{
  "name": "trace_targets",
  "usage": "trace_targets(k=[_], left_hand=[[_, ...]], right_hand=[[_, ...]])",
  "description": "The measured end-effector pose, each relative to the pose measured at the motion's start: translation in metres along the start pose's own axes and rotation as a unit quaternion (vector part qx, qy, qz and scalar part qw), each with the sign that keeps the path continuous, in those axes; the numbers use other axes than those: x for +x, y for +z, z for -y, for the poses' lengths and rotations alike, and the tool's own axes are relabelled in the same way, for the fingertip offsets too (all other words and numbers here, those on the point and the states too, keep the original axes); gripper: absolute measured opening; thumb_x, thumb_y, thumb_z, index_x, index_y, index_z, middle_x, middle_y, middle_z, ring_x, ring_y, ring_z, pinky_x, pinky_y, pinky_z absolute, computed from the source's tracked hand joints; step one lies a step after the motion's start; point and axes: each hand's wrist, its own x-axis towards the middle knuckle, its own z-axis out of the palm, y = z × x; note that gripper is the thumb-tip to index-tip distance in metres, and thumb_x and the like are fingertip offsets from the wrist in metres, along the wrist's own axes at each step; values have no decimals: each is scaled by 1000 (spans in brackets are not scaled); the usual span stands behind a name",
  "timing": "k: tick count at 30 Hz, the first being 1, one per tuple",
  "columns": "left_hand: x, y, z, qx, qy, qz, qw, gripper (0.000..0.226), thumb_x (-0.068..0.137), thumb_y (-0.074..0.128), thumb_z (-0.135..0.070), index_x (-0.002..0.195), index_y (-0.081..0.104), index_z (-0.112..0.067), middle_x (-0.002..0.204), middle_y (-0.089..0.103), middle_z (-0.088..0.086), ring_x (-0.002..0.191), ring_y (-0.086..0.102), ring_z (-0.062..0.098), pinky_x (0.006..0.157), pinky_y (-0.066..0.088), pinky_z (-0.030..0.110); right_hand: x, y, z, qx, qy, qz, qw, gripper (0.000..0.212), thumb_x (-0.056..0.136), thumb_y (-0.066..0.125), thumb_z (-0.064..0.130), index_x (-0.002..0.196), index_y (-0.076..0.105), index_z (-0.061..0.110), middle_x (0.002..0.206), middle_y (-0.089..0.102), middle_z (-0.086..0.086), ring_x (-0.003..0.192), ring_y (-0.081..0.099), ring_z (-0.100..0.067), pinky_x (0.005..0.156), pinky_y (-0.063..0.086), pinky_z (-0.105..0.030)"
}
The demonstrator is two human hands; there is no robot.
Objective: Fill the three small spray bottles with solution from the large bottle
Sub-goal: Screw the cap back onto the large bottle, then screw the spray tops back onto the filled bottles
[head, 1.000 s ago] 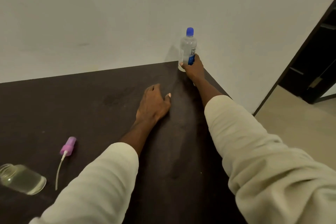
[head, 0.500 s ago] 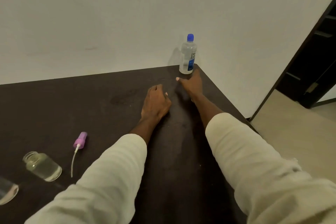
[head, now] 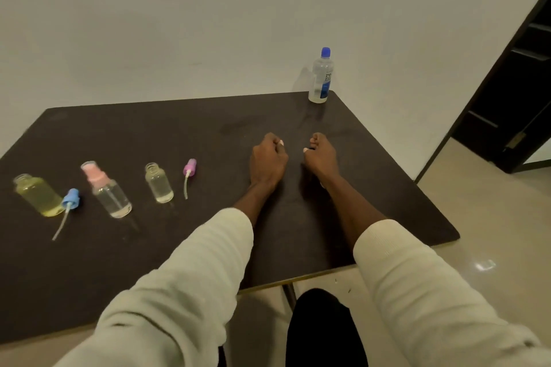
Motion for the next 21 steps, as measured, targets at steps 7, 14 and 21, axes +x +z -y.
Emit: trace_targets(k=[7,14,21], left_hand=[[-92,-77,13,-90,87,-171,977,9,97,58,-9,101,66,-8,77,64,0,64,56,12,63,44,13],[-105,-156,68,-67,24,-329,942,46,93,70,-32,128,52,-8,124,58,7,113,57,23,98,49,41],[-95,-171,81,-142,-124,-241,952,81,91,74,-32,156,30,-13,161,36,5,148,33,19,114,29,24]], right_hand=[[-63,40,30,28,-75,-49,996,19,92,57,11,111,55,10,104,57,-2,97,54,-16,83,44,-28],[-123,127,75,104,-119,76,985,6,84,68,15,89,69,11,83,72,-3,75,66,-14,70,50,-25],[-117,163,97,46,-67,85,993,41,81,73,43,63,56,11,68,62,-4,64,56,-17,56,42,-29]])
